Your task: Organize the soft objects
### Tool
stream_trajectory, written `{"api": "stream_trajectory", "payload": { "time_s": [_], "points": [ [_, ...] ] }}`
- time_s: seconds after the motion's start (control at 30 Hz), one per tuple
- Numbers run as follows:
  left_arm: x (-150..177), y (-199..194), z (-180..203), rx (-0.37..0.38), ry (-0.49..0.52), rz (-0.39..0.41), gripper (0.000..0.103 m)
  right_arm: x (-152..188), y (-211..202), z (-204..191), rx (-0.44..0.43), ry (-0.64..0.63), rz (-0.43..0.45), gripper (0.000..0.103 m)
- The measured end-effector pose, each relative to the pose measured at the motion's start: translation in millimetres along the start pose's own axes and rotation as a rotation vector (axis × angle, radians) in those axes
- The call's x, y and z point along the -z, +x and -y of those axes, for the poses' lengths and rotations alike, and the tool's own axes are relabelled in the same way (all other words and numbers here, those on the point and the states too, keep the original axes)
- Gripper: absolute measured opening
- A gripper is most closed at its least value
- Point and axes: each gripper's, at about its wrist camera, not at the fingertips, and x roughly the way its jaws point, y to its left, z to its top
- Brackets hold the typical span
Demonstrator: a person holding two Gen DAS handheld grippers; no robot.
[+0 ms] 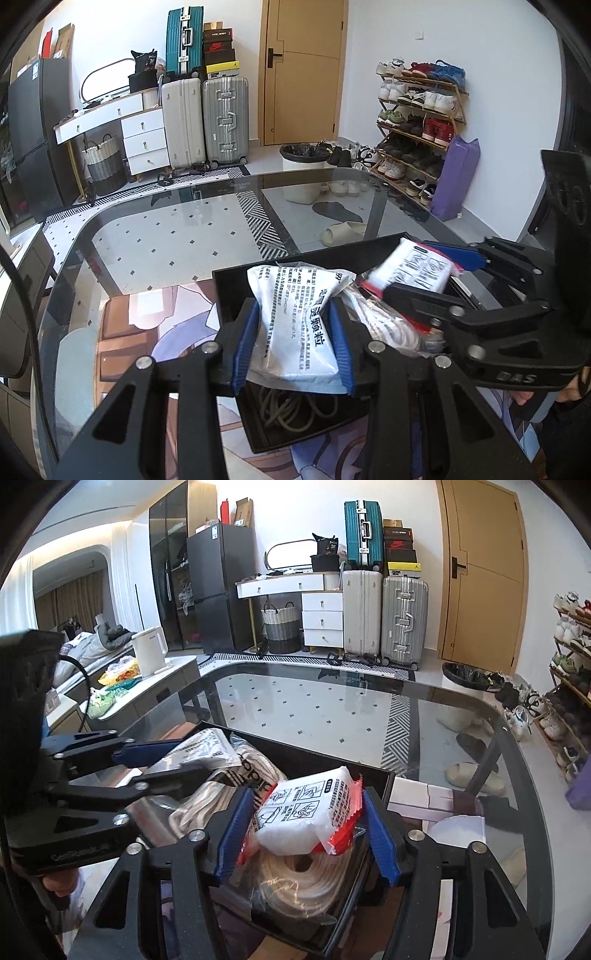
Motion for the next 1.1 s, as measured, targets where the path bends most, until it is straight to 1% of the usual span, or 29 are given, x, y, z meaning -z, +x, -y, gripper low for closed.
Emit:
{"api": "stream_trajectory", "payload": {
  "time_s": [0.07, 0.13, 0.27, 0.33, 0.43, 0.5, 0.57, 0.6, 0.67, 0.73, 0.9, 1.1],
  "points": [
    [-1, 1, -1, -0.005, -0.002, 0.002, 0.039, 2, -5, 0, 0.002, -0.006, 0.003, 0.071],
    [-2, 2, -1, -0.003, -0.004, 0.003, 0.039, 3, -9, 0, -0.001, -0.01, 0.005, 0.079],
    [-2, 1, -2, -0.003, -0.011, 0.0, 0.041, 8, -16, 2, 0.007, -0.009, -0.005, 0.08],
    [-1, -1, -2, -0.006, -0.006, 0.0, 0.044, 10, -20, 3, 0.005, 0.004, -0.005, 0.086],
    [0, -5, -2, -0.021, 0.003, 0.01, 0.057, 11, -28, 0, 0.003, 0.015, 0.012, 0.093],
    [1, -9, -2, -0.014, -0.001, 0.015, 0.065, 12, -34, -1, 0.004, 0.018, 0.024, 0.095],
    [2, -14, -3, -0.025, -0.005, 0.024, 0.081, 14, -41, -2, 0.009, 0.018, 0.036, 0.097],
    [3, -17, -3, -0.029, -0.007, 0.03, 0.084, 16, -44, -2, 0.01, 0.018, 0.041, 0.098],
    [5, -23, -5, -0.025, -0.013, 0.039, 0.095, 20, -50, -2, 0.01, 0.023, 0.049, 0.099],
    [9, -30, -6, -0.021, -0.019, 0.054, 0.103, 26, -56, -2, 0.005, 0.029, 0.057, 0.102],
    [21, -48, -6, -0.035, -0.014, 0.103, 0.103, 36, -71, -6, -0.003, 0.036, 0.094, 0.102],
    [36, -61, -11, -0.052, -0.03, 0.134, 0.103, 49, -87, -13, -0.017, 0.059, 0.14, 0.102]
  ]
}}
